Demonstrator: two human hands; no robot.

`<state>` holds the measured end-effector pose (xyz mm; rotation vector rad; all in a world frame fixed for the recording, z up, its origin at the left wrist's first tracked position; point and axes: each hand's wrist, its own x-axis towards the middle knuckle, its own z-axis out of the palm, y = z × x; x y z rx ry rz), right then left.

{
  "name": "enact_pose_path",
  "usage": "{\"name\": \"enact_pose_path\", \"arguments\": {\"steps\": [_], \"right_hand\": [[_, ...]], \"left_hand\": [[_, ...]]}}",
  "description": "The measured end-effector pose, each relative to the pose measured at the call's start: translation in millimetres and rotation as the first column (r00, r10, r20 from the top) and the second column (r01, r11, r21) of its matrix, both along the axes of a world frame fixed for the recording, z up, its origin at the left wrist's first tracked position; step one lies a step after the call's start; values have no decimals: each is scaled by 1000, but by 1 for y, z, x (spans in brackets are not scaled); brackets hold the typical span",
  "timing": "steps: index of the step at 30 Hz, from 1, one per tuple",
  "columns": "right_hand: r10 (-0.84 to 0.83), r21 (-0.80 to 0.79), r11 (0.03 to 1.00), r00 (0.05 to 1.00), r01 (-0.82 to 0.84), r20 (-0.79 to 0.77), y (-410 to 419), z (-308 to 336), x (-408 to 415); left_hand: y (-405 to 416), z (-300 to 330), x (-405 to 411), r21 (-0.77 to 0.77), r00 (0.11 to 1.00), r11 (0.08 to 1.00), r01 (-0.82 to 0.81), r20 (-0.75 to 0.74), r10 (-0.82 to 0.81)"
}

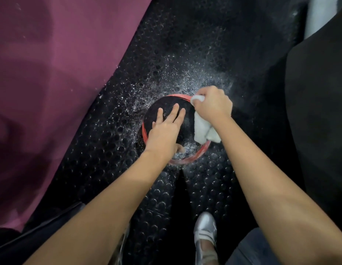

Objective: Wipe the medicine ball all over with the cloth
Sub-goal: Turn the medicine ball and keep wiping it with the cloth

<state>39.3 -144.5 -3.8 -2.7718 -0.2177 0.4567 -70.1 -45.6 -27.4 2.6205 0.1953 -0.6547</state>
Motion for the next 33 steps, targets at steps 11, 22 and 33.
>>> {"name": "enact_pose_path", "arguments": {"steps": [11,22,33], "right_hand": [[-198,156,969,980,193,11,-39,-16,-42],[-13,91,996,985,-3,172,-18,-17,-41],[-94,142,987,988,76,121,-27,-23,-50]], "left_hand": [[14,-1,1,44,997,997,66,23,-67],[25,-2,9,95,1000,995,0,-1,0],[36,-5,-2,49,998,997,-62,14,61]]}}
